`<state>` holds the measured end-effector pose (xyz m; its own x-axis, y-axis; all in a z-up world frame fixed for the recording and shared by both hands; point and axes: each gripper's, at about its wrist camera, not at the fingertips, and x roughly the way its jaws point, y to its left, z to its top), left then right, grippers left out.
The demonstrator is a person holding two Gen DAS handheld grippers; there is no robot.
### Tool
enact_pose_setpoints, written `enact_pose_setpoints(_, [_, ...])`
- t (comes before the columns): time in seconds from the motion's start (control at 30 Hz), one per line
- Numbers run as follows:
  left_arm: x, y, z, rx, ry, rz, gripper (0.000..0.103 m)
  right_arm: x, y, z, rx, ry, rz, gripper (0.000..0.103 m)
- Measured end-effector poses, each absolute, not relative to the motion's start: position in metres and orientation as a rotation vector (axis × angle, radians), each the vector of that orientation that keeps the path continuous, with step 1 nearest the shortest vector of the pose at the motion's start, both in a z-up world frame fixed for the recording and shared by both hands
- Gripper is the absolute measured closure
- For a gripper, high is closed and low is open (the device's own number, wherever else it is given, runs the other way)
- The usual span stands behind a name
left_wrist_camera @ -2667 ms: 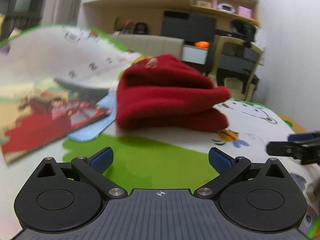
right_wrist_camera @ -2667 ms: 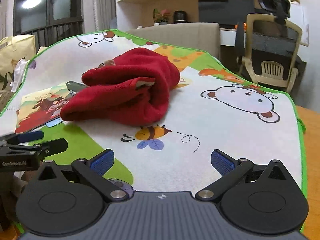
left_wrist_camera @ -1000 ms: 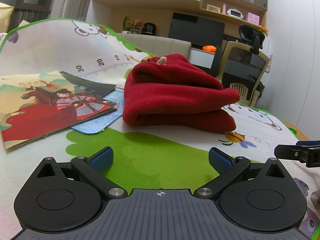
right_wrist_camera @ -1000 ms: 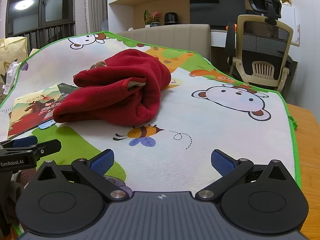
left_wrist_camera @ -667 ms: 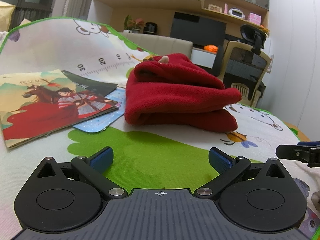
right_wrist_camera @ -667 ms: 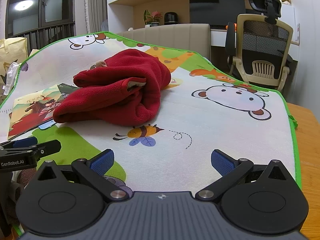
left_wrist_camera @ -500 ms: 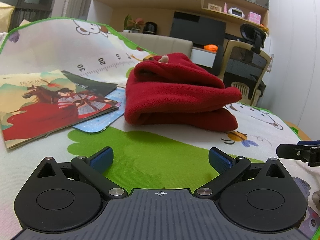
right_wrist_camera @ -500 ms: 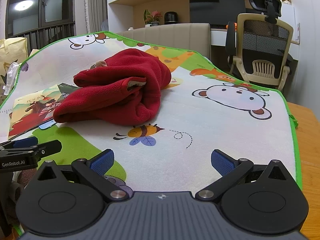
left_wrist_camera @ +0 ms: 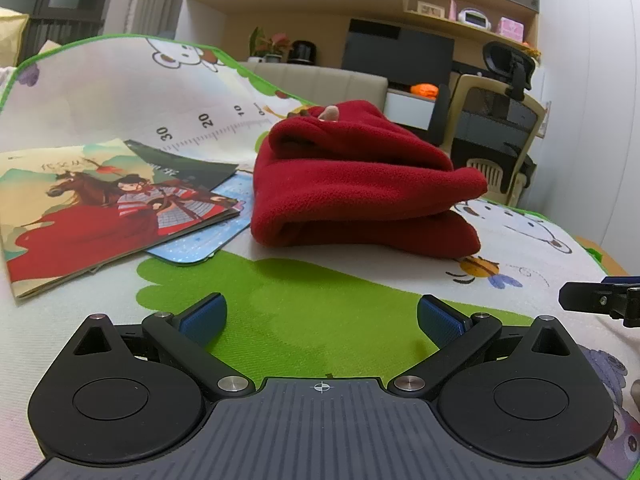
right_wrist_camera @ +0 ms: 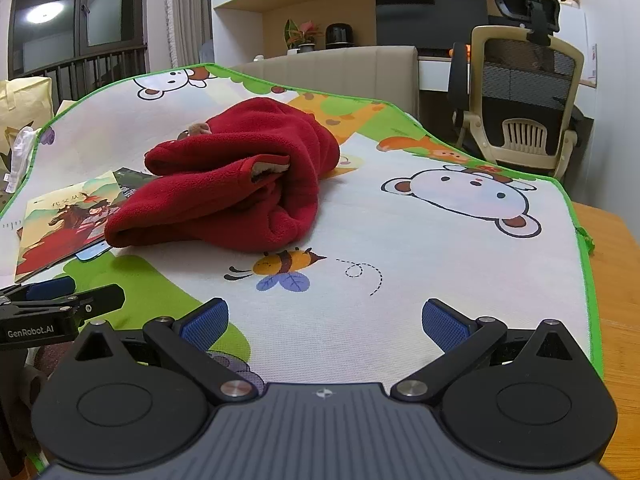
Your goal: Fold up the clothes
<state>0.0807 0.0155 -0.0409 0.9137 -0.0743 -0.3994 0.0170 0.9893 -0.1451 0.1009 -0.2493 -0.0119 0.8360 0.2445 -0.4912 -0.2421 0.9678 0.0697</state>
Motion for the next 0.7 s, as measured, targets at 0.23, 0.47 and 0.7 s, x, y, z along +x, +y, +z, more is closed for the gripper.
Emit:
enact_pose_setpoints(0.23, [0.0804, 0.0167, -0.0413, -0.144, 0.415, -0.050, 0.000, 0.1013, -0.2491, -0.0118, 0.008, 0.522, 0.257, 0.000])
enact_pose_setpoints(0.47, [0.0809, 0.0171, -0.0410, -0.148, 0.418, -0.048, 0.000, 0.1012, -0.2495, -0.0122, 0.009, 0.523, 0.258, 0.000])
enact_pose_setpoints(0.7, [0.0805, 0.0170, -0.0411, -0.151, 0.416, -0.049, 0.000, 0.1014, -0.2504, -0.0119, 0.010, 0.523, 0.260, 0.000])
